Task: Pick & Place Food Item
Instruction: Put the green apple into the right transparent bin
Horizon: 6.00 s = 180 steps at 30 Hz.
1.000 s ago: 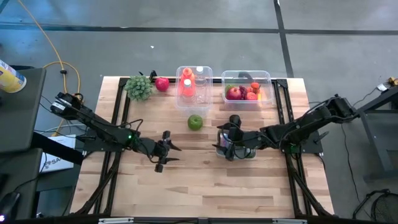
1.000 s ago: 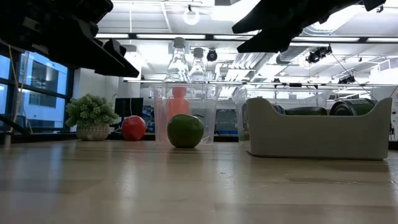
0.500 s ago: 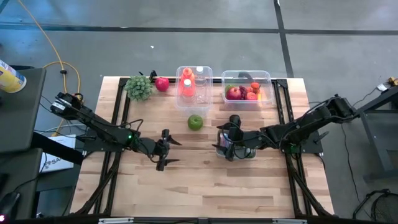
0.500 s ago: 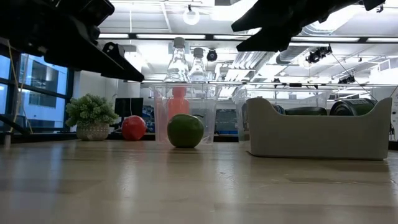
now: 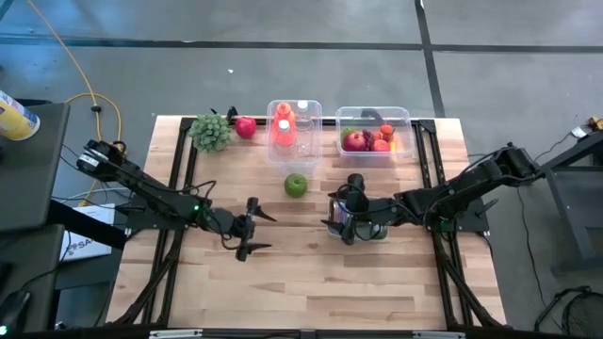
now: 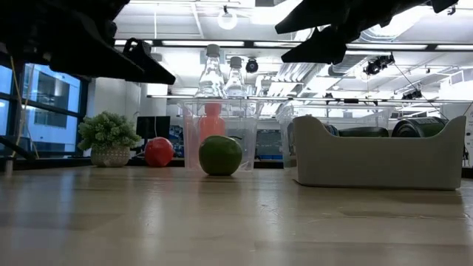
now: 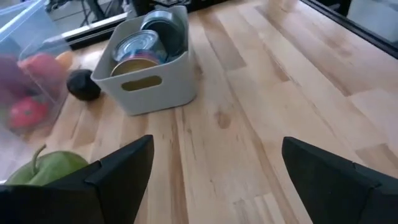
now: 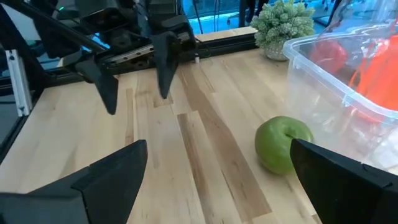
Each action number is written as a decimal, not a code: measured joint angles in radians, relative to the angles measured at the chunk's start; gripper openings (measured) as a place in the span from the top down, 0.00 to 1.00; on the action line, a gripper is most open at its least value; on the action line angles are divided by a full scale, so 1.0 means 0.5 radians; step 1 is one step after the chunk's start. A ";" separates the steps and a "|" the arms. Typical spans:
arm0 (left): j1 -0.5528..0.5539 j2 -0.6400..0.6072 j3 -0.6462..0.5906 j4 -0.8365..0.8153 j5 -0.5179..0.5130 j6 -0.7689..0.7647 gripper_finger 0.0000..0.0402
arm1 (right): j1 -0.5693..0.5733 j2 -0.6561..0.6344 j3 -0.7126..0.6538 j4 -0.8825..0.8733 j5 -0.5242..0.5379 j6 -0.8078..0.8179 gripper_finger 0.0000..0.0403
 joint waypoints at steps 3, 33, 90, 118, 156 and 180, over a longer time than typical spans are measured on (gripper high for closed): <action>0.001 0.000 0.000 0.001 -0.093 -0.068 0.14 | 0.002 0.000 0.000 0.000 -0.090 0.001 0.05; 0.083 0.003 0.001 0.055 -0.003 -0.228 0.14 | 0.287 0.000 0.000 0.274 -0.671 -0.312 0.05; 1.036 1.401 0.151 1.443 0.317 -0.026 0.14 | 0.326 0.000 -0.001 0.581 -0.724 -0.635 0.05; 0.661 1.025 0.137 0.970 0.361 0.261 0.14 | 0.326 0.000 -0.001 0.583 -0.602 -0.305 0.05; 0.754 1.034 0.145 1.065 0.536 -0.183 0.14 | 0.176 0.338 0.000 0.907 -0.557 -0.181 0.05; 0.767 1.451 0.154 1.240 0.640 -0.439 0.14 | -0.005 0.336 0.000 0.883 -0.557 -0.180 0.05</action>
